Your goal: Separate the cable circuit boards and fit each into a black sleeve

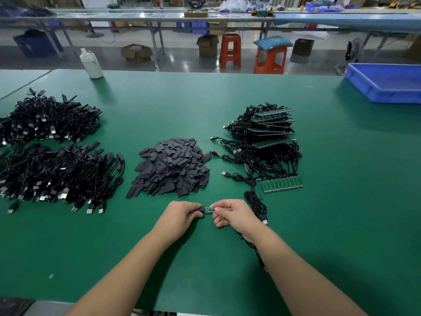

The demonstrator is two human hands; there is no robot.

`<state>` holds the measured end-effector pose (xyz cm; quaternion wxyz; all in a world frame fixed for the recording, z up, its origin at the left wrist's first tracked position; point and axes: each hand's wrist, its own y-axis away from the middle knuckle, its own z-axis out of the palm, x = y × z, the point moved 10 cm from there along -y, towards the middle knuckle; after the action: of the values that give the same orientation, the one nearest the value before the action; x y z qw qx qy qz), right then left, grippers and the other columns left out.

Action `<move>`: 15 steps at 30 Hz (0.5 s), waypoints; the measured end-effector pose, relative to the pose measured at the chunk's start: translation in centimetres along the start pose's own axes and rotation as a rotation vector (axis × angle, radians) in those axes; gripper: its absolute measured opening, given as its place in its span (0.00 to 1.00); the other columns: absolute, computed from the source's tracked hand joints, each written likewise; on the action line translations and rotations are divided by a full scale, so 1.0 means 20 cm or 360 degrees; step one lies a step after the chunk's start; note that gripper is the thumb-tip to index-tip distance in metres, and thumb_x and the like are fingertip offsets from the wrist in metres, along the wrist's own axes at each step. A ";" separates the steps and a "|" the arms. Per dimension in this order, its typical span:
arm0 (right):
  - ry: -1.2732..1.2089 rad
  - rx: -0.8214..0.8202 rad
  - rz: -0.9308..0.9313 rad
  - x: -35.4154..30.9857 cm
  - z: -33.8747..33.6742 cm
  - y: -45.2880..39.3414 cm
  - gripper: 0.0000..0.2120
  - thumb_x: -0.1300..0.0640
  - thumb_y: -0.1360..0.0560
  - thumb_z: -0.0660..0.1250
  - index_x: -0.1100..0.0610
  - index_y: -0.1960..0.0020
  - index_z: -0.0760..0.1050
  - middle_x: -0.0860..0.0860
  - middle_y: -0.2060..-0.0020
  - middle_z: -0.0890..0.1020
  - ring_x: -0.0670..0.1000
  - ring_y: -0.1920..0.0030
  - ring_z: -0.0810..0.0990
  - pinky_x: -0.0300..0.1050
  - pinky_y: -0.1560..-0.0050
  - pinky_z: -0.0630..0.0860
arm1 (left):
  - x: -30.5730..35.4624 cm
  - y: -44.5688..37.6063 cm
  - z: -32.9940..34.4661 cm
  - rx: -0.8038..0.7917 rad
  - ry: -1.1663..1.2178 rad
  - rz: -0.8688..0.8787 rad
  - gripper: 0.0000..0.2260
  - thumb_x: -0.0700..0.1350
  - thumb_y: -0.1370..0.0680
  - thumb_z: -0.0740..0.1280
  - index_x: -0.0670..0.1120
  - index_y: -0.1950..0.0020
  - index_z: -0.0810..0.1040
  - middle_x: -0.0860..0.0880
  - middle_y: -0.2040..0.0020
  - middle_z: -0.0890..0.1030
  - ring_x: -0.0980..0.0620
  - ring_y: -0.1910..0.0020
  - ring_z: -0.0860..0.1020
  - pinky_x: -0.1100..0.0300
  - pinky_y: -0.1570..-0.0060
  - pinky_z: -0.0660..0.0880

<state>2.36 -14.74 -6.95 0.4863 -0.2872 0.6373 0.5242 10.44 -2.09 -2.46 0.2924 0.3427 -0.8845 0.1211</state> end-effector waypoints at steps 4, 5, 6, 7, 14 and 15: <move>0.0042 -0.0016 -0.0015 0.00 0.01 0.00 0.08 0.68 0.20 0.63 0.63 0.46 0.80 0.56 0.63 0.81 0.48 0.68 0.80 0.38 0.62 0.80 | 0.01 -0.01 0.01 -0.0069 -0.0052 0.0031 0.08 0.46 0.21 0.69 0.49 0.43 0.83 0.50 0.52 0.85 0.53 0.53 0.81 0.58 0.49 0.75; 0.0055 -0.0018 -0.0018 0.00 0.01 0.00 0.08 0.68 0.20 0.63 0.63 0.46 0.80 0.56 0.63 0.81 0.48 0.68 0.80 0.38 0.62 0.80 | 0.02 -0.01 0.02 -0.0102 -0.0092 0.0051 0.08 0.46 0.21 0.68 0.49 0.42 0.83 0.49 0.52 0.84 0.51 0.53 0.80 0.57 0.49 0.75; 0.0068 -0.0019 -0.0020 0.00 0.01 0.00 0.07 0.68 0.20 0.63 0.63 0.47 0.80 0.56 0.63 0.81 0.48 0.68 0.80 0.38 0.62 0.80 | 0.03 -0.01 0.03 -0.0133 -0.0149 0.0073 0.08 0.46 0.20 0.67 0.48 0.42 0.82 0.48 0.53 0.83 0.50 0.53 0.79 0.55 0.49 0.74; 0.0074 -0.0018 -0.0020 0.00 0.01 0.00 0.07 0.68 0.20 0.63 0.63 0.47 0.80 0.56 0.63 0.81 0.47 0.68 0.80 0.38 0.62 0.80 | 0.04 -0.01 0.03 -0.0154 -0.0208 0.0098 0.08 0.46 0.20 0.67 0.47 0.42 0.81 0.47 0.53 0.82 0.48 0.53 0.79 0.54 0.49 0.74; 0.0090 -0.0010 -0.0007 0.02 0.01 -0.02 0.07 0.66 0.19 0.62 0.63 0.44 0.77 0.56 0.61 0.82 0.48 0.69 0.80 0.39 0.63 0.80 | 0.14 -0.04 0.10 -0.0160 -0.0320 0.0162 0.09 0.48 0.19 0.64 0.45 0.43 0.78 0.47 0.52 0.81 0.46 0.51 0.78 0.52 0.50 0.73; 0.0092 -0.0009 -0.0005 0.02 0.01 -0.03 0.08 0.66 0.18 0.61 0.65 0.42 0.76 0.56 0.61 0.82 0.48 0.69 0.81 0.39 0.63 0.80 | 0.14 -0.04 0.10 -0.0142 -0.0315 0.0157 0.10 0.49 0.19 0.64 0.47 0.42 0.78 0.48 0.51 0.81 0.47 0.51 0.78 0.52 0.49 0.74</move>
<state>2.75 -14.57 -7.58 0.4677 -0.3048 0.6491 0.5168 8.47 -5.02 -2.34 0.2123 0.2956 -0.9294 0.0614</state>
